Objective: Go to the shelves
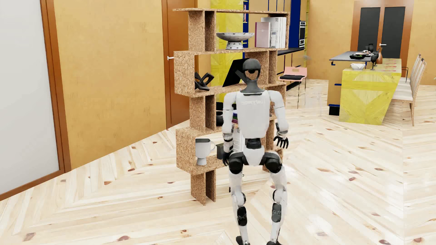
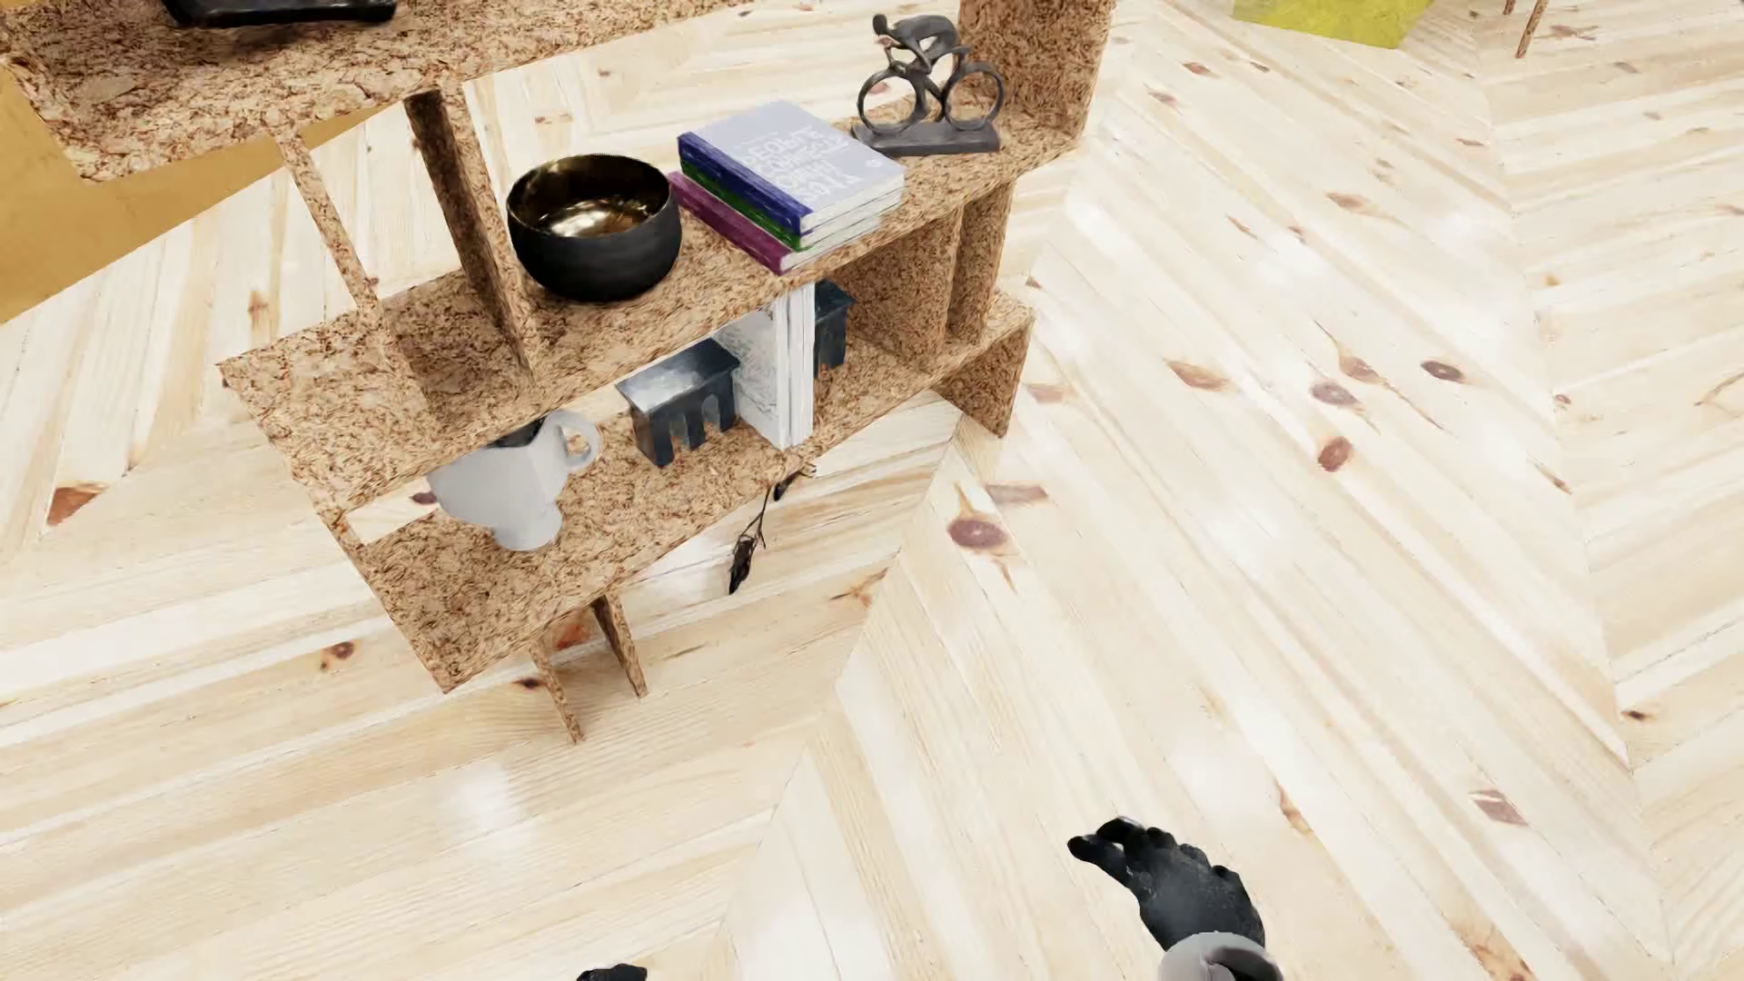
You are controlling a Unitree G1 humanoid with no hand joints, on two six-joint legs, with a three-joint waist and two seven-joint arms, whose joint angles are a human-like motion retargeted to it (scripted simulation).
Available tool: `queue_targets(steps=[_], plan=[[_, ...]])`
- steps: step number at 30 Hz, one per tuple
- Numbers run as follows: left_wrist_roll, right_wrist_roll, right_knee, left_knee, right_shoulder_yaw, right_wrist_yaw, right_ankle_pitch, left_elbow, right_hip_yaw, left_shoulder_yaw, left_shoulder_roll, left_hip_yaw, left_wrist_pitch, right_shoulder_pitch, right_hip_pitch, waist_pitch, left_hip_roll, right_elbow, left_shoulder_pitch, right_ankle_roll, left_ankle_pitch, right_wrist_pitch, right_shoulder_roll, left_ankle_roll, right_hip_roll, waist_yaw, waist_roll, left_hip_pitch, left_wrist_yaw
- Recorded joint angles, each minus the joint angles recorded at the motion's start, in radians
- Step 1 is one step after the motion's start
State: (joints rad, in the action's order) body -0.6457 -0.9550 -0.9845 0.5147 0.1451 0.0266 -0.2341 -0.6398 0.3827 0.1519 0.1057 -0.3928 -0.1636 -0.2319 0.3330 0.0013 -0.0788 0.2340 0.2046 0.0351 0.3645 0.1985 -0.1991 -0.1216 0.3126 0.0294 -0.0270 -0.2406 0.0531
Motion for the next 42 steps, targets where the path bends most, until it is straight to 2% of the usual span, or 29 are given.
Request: queue_targets(steps=[2,5,6,7,8,9,11,13,14,16,18,19,20,21,23,24,25,26,28,29,31,32,34,35,36,38,39,40,42], plan=[[-0.008,0.067,-0.02,-0.021,-0.01,0.01,0.0,-0.043,-0.073,0.023,0.018,0.056,-0.016,-0.008,0.054,-0.001,0.024,0.153,-0.019,0.058,-0.013,0.02,0.007,0.024,0.031,-0.007,-0.01,0.026,-0.019],[0.006,0.148,0.231,-0.077,0.001,0.022,0.011,-0.072,-0.225,-0.019,0.015,0.141,-0.022,-0.039,0.063,-0.006,0.05,0.347,-0.031,0.081,-0.01,0.081,0.004,0.062,0.031,-0.015,-0.022,0.062,0.005],[0.018,0.18,0.347,-0.086,-0.002,0.024,0.025,-0.075,-0.328,-0.044,0.014,0.177,-0.009,-0.055,0.05,-0.009,0.057,0.401,-0.022,0.101,-0.011,0.102,0.007,0.079,0.003,-0.02,-0.028,0.065,0.019],[0.025,0.212,0.459,-0.095,-0.002,0.018,0.08,-0.081,-0.48,-0.067,0.012,0.218,-0.004,-0.074,0.028,-0.012,0.063,0.454,-0.024,0.134,-0.012,0.127,0.025,0.099,-0.052,-0.026,-0.036,0.064,0.03],[0.027,0.238,0.527,-0.104,0.003,0.017,0.139,-0.088,-0.586,-0.088,0.015,0.261,-0.002,-0.098,0.003,-0.015,0.065,0.497,-0.029,0.165,-0.016,0.144,0.042,0.12,-0.09,-0.028,-0.044,0.058,0.036],[0.026,0.255,0.538,-0.098,0.017,0.029,0.118,-0.094,-0.575,-0.108,0.019,0.301,-0.004,-0.126,-0.009,-0.016,0.067,0.529,-0.036,0.193,-0.016,0.152,0.054,0.142,-0.08,-0.024,-0.054,0.042,0.04],[0.037,0.262,0.557,-0.09,0.072,0.084,0.043,-0.095,-0.436,-0.163,0.023,0.381,-0.018,-0.162,-0.033,-0.015,0.059,0.566,-0.053,0.158,-0.02,0.149,0.08,0.189,-0.058,-0.017,-0.074,0.001,0.065],[0.065,0.251,0.587,-0.101,0.139,0.138,0.011,-0.076,-0.353,-0.236,0.016,0.451,-0.02,-0.153,-0.052,-0.012,0.034,0.586,-0.05,0.121,-0.034,0.132,0.08,0.234,-0.076,-0.014,-0.08,-0.03,0.101],[0.079,0.24,0.592,-0.105,0.172,0.143,0.003,-0.065,-0.321,-0.264,0.008,0.483,-0.017,-0.131,-0.054,-0.009,0.016,0.594,-0.042,0.106,-0.042,0.128,0.071,0.251,-0.094,-0.011,-0.077,-0.045,0.112],[0.08,0.218,0.592,-0.104,0.221,0.114,-0.009,-0.047,-0.262,-0.294,-0.005,0.539,-0.005,-0.066,-0.051,-0.002,-0.027,0.595,-0.019,0.075,-0.049,0.133,0.039,0.265,-0.139,-0.008,-0.062,-0.084,0.103],[0.035,0.219,0.581,-0.064,0.207,0.052,-0.02,-0.036,-0.219,-0.285,-0.012,0.577,0.01,-0.004,-0.04,0.009,-0.056,0.553,0.004,0.048,-0.062,0.139,-0.006,0.231,-0.177,-0.007,-0.042,-0.133,0.063],[0.012,0.238,0.572,-0.017,0.168,0.0,-0.024,-0.038,-0.204,-0.274,-0.016,0.534,0.01,0.024,-0.034,0.014,-0.077,0.522,0.011,0.038,-0.066,0.148,-0.015,0.178,-0.191,-0.006,-0.03,-0.163,0.038],[-0.003,0.274,0.565,0.037,0.111,-0.058,-0.026,-0.044,-0.194,-0.274,-0.025,0.388,0.008,0.048,-0.028,0.018,-0.123,0.488,0.016,0.029,-0.076,0.153,-0.02,0.117,-0.2,-0.006,-0.017,-0.187,0.015],[-0.005,0.315,0.55,0.11,0.054,-0.109,-0.033,-0.043,-0.193,-0.28,-0.042,0.306,-0.011,0.071,-0.02,0.019,-0.135,0.456,0.014,0.022,-0.031,0.15,-0.021,0.101,-0.208,0.0,-0.007,-0.203,0.006],[0.0,0.373,0.54,0.234,-0.017,-0.165,-0.038,-0.043,-0.197,-0.299,-0.059,0.292,-0.013,0.104,-0.017,0.017,-0.049,0.388,0.03,0.009,-0.004,0.119,-0.036,0.261,-0.219,0.011,0.008,-0.218,0.016],[-0.007,0.383,0.55,0.228,-0.034,-0.176,-0.036,-0.047,-0.196,-0.295,-0.062,0.259,-0.016,0.11,-0.022,0.013,-0.012,0.344,0.033,0.003,-0.026,0.097,-0.048,0.196,-0.221,0.011,0.013,-0.202,0.011],[-0.015,0.385,0.559,0.164,-0.049,-0.183,-0.031,-0.053,-0.195,-0.289,-0.062,0.155,-0.022,0.111,-0.026,0.007,-0.036,0.303,0.034,-0.002,-0.011,0.078,-0.054,0.13,-0.224,0.006,0.018,-0.16,-0.003],[-0.021,0.385,0.559,0.078,-0.065,-0.192,-0.03,-0.061,-0.198,-0.282,-0.059,0.094,-0.029,0.11,-0.024,0.001,-0.044,0.268,0.032,-0.006,0.011,0.064,-0.052,0.099,-0.229,0.004,0.023,-0.11,-0.016],[-0.043,0.369,0.498,-0.055,-0.083,-0.199,-0.047,-0.085,-0.214,-0.24,-0.047,0.088,-0.038,0.099,0.005,-0.002,-0.019,0.222,0.02,-0.013,0.017,0.05,-0.043,0.106,-0.227,0.001,0.026,-0.04,-0.027],[-0.06,0.339,0.419,-0.096,-0.073,-0.183,-0.049,-0.091,-0.227,-0.205,-0.034,0.081,-0.035,0.095,0.046,0.001,-0.012,0.216,0.013,0.003,0.014,0.047,-0.043,0.117,-0.219,-0.002,0.023,-0.017,-0.032],[-0.076,0.242,0.237,-0.12,-0.03,-0.115,-0.054,-0.089,-0.275,-0.14,0.0,0.066,-0.019,0.087,0.139,0.008,-0.004,0.236,-0.001,0.125,0.004,0.051,-0.054,0.133,-0.194,-0.007,0.015,0.002,-0.038],[-0.072,0.206,0.17,-0.127,-0.018,-0.079,-0.05,-0.084,-0.287,-0.119,0.017,0.069,-0.017,0.077,0.173,0.01,0.0,0.261,-0.011,0.144,-0.001,0.059,-0.052,0.139,-0.166,-0.008,0.01,0.008,-0.032],[-0.044,0.184,0.153,-0.151,-0.02,-0.021,-0.034,-0.063,-0.2,-0.114,0.036,0.095,-0.021,0.05,0.185,0.007,0.007,0.33,-0.031,0.056,-0.019,0.089,-0.027,0.152,-0.023,-0.009,0.005,0.017,-0.01],[-0.023,0.181,0.201,-0.161,-0.025,0.001,-0.007,-0.046,-0.151,-0.121,0.03,0.112,-0.029,0.032,0.169,0.005,0.01,0.363,-0.042,0.036,-0.027,0.106,-0.015,0.159,0.048,-0.012,0.004,0.021,0.008],[0.003,0.181,0.271,-0.17,-0.028,0.018,0.033,-0.024,-0.118,-0.139,0.036,0.13,-0.012,0.02,0.146,0.003,0.011,0.401,-0.031,0.025,-0.033,0.121,-0.009,0.168,0.101,-0.015,0.004,0.026,0.023],[0.033,0.184,0.432,-0.188,-0.01,0.043,0.111,0.004,-0.135,-0.169,0.026,0.165,0.016,0.006,0.094,0.0,0.007,0.477,-0.017,-0.012,-0.043,0.141,-0.001,0.189,0.133,-0.021,0.003,0.045,0.047],[0.04,0.189,0.502,-0.192,0.003,0.058,0.162,0.01,-0.173,-0.174,0.025,0.18,0.024,0.001,0.066,-0.002,-0.001,0.509,-0.01,0.012,-0.044,0.143,-0.001,0.202,0.123,-0.023,0.002,0.054,0.05],[0.041,0.196,0.544,-0.192,0.012,0.073,0.19,0.009,-0.196,-0.176,0.028,0.192,0.025,-0.003,0.035,-0.004,-0.016,0.533,-0.003,0.094,-0.045,0.143,0.0,0.219,0.11,-0.023,0.0,0.061,0.046],[0.035,0.209,0.564,-0.175,0.022,0.069,0.113,-0.005,-0.157,-0.178,0.039,0.217,0.006,-0.002,-0.02,-0.007,-0.063,0.555,0.005,0.165,-0.048,0.149,0.017,0.259,0.081,-0.022,-0.006,0.066,0.039]])
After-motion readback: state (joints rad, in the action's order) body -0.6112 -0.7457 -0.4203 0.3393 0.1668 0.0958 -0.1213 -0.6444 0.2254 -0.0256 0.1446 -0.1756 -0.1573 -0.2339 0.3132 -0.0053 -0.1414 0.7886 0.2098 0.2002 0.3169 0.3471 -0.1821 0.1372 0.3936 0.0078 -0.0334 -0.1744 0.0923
